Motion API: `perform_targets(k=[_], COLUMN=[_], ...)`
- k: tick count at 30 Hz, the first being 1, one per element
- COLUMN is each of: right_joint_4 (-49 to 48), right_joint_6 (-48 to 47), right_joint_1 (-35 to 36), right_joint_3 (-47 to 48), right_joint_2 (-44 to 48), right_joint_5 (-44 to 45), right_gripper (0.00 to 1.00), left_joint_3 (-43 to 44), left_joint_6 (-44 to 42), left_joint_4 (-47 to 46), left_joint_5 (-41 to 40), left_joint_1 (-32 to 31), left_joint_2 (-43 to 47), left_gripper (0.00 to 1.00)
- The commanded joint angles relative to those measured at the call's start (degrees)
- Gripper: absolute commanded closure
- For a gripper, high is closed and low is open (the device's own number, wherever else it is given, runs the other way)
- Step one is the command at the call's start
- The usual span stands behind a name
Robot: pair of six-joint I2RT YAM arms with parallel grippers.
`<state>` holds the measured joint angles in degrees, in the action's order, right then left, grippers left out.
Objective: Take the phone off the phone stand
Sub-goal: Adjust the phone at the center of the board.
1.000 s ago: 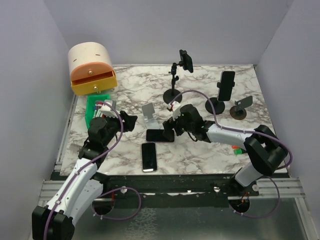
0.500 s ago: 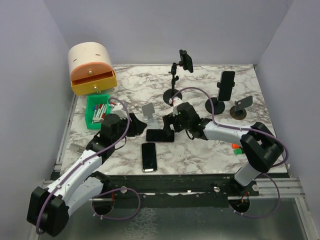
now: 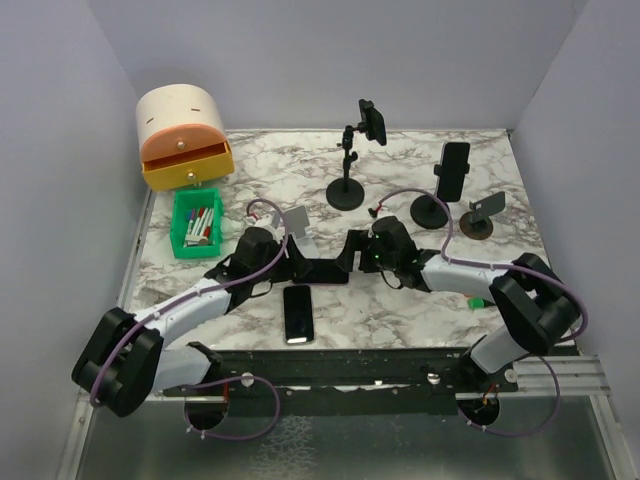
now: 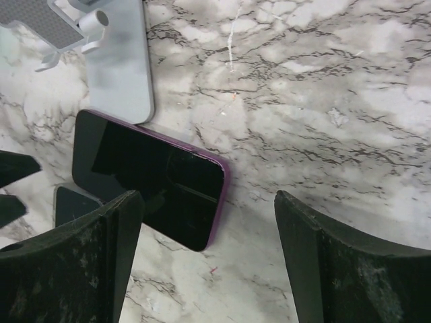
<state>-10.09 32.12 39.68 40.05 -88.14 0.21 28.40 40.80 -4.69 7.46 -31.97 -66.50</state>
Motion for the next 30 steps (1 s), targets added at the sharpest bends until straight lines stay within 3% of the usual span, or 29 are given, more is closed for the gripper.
perform_targets(k=[1,15,22,30], right_joint_4=[-4.2,-5.4,-6.2,-7.7], right_joint_6=[6.4,9.9,10.9,11.8], right_joint_1=[0.0,-0.1,-0.1,-0.1], right_joint_3=[-0.8,-2.1,-2.8,-3.4], right_joint_2=[-2.4,-5.6,-6.7,-7.8], right_joint_5=[-3.1,-2.8,-3.9,-5.5], right_gripper=[0.18,0.21,0.22,0.35], left_joint_3=[1.7,1.7,1.8,0.9], left_joint_6=[0.2,-1.1,-0.8,1.0], left_joint_4=[-3.2,-1.2,-3.4,-7.3], left_joint_5=[-1.4,-8.5,-7.6,-3.8], left_joint_1=[-0.1,-0.1,-0.1,-0.1], left_joint_2=[-4.5,-6.1,-9.2,-13.2], left_gripper=[0.41,0.36,0.35,0.35])
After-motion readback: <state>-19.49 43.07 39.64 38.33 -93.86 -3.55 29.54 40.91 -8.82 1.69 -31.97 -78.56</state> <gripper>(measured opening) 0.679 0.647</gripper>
